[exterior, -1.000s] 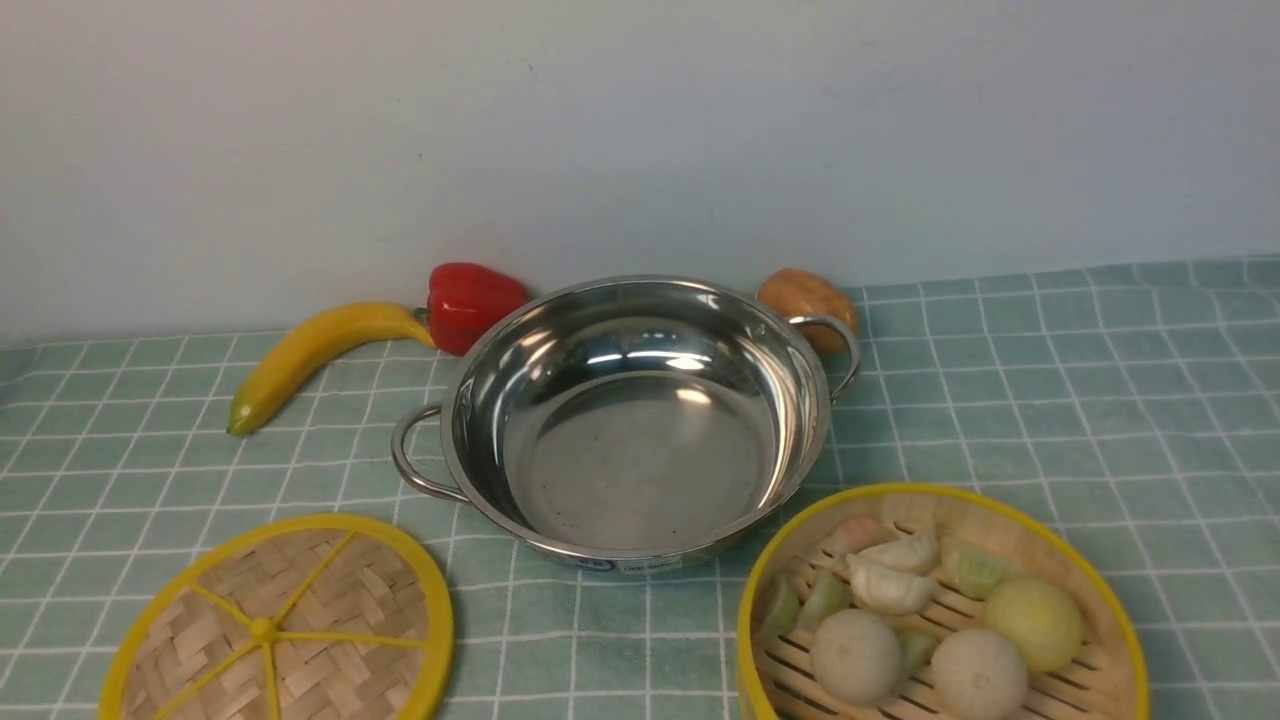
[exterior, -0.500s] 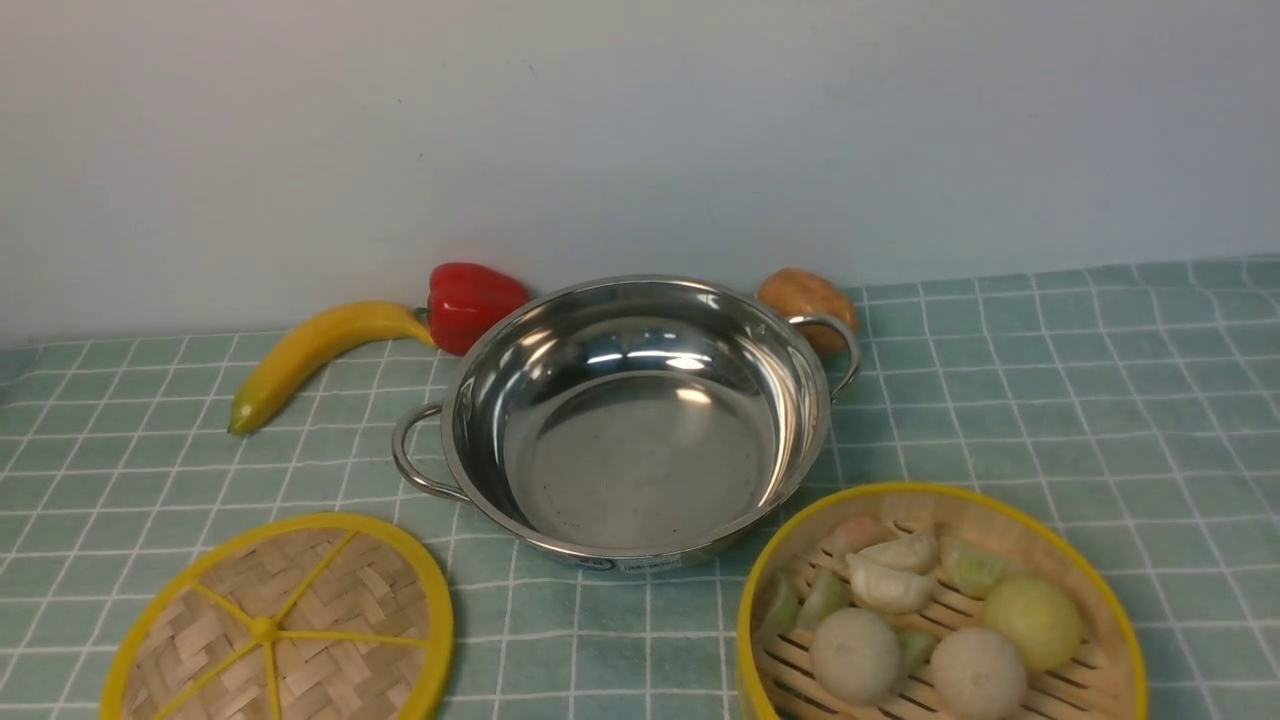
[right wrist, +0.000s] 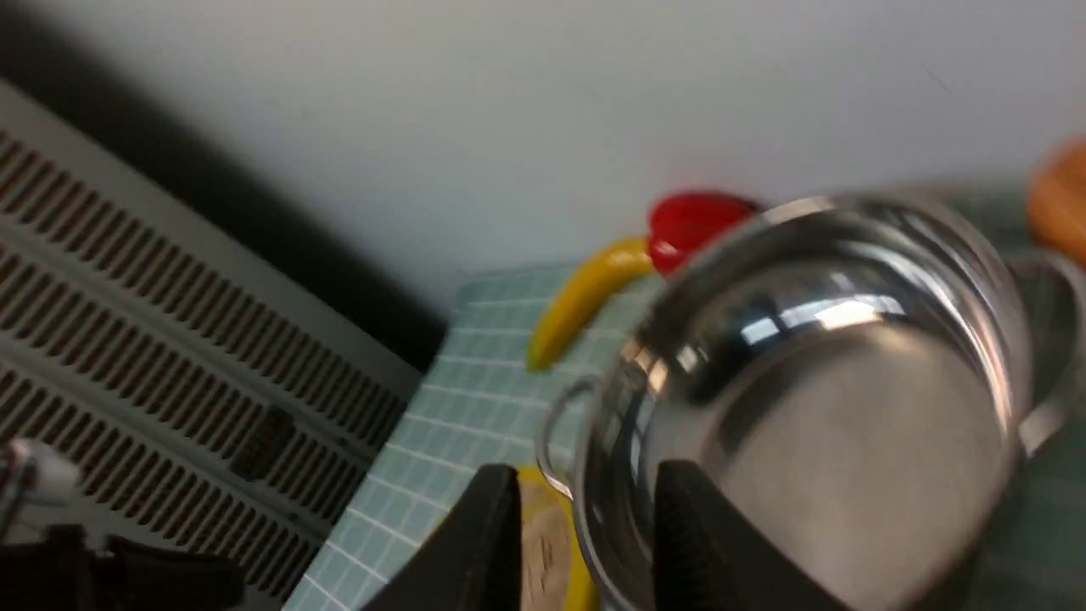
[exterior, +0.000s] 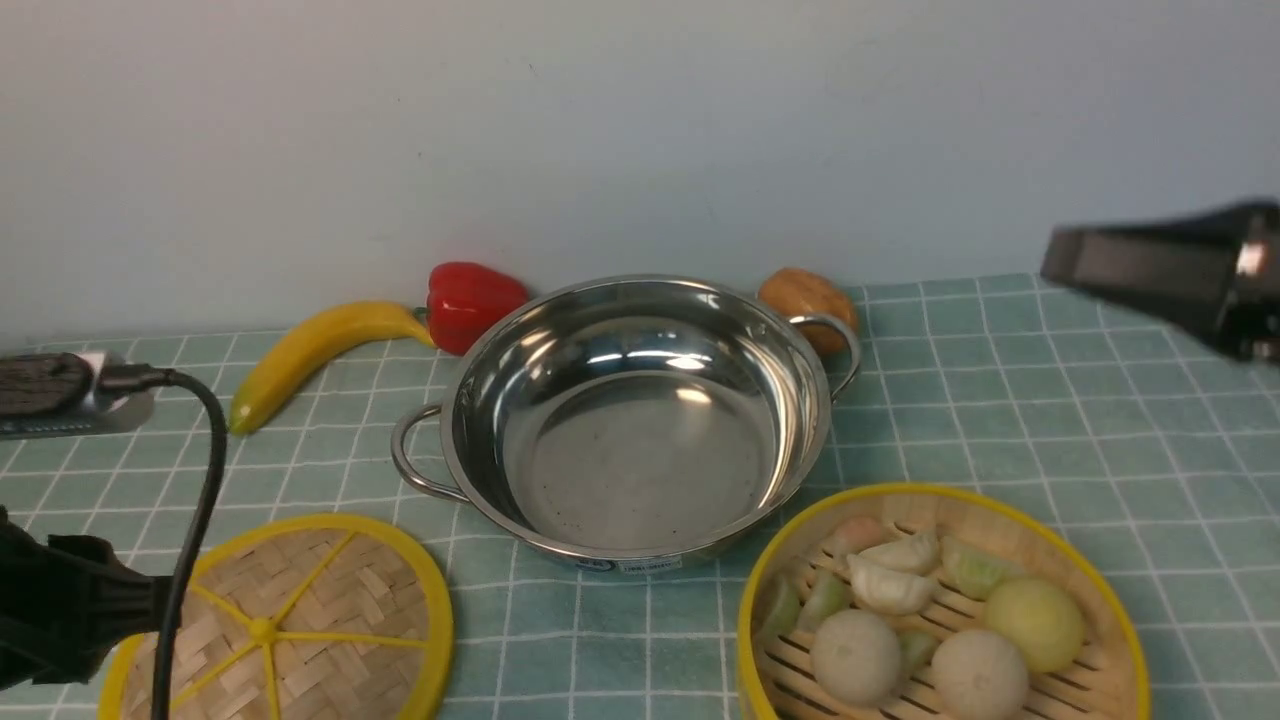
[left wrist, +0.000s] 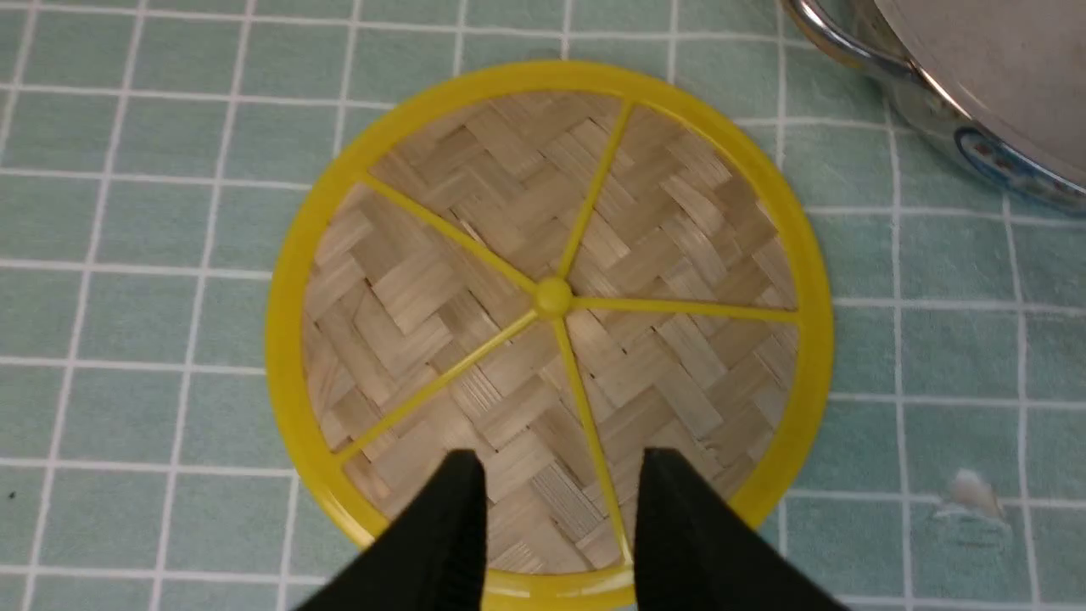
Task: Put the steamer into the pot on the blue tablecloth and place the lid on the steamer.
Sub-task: 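Reach for and grasp the rim of the bamboo steamer holding the buns with the right gripper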
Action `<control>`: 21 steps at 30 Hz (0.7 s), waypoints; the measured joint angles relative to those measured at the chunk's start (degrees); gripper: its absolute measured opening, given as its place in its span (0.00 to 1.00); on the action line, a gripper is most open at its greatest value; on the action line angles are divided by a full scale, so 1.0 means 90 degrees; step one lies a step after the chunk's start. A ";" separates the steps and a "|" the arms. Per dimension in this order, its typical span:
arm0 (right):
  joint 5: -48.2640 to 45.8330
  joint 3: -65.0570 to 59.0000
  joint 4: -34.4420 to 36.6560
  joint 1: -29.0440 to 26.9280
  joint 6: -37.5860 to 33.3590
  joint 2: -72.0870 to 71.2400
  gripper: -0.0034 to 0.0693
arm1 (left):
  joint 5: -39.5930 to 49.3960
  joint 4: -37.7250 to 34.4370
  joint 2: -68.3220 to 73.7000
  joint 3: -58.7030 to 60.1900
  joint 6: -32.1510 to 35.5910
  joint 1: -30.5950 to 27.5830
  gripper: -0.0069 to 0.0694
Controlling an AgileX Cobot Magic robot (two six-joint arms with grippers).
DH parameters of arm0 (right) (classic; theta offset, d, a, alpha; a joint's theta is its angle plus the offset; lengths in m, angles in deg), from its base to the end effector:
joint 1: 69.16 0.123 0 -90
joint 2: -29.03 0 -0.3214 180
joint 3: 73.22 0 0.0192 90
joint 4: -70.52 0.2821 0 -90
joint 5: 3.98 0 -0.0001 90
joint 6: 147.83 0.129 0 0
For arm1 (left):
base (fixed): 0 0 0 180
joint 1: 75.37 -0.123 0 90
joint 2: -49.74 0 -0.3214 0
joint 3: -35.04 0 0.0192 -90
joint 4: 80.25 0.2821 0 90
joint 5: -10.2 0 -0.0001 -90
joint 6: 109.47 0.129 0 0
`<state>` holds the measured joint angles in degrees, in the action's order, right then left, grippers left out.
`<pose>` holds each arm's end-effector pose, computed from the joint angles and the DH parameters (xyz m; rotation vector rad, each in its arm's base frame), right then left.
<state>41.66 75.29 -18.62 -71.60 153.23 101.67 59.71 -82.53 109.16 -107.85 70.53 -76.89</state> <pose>0.2739 0.0806 0.3588 -0.0345 1.8624 1.0788 0.1910 0.0012 0.2797 -0.0549 2.5477 -0.0383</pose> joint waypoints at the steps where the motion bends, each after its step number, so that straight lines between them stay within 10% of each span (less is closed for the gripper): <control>1: 0.0068 0.0614 0.0286 0.0000 -0.0732 0.0245 0.38 | -0.0047 -0.0137 0.0063 0.0000 0.0215 0.0000 0.41; 7: -0.1466 0.2647 0.0273 0.0000 -0.2561 0.0748 0.38 | -0.0301 -0.0342 0.0077 -0.0012 0.0483 0.0000 0.41; 13: -0.4281 0.2763 -0.0885 -0.0120 -0.2181 0.0592 0.38 | -0.0307 -0.0280 0.0077 -0.0012 0.0524 0.0000 0.41; 21: -0.5003 0.1595 -0.0929 -0.0684 -0.2305 0.0380 0.38 | -0.0255 -0.0180 0.0089 -0.0012 0.0572 0.0000 0.41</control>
<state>-3.37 89.65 -26.98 -77.75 132.48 105.09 57.42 -84.15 109.96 -107.96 75.68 -76.89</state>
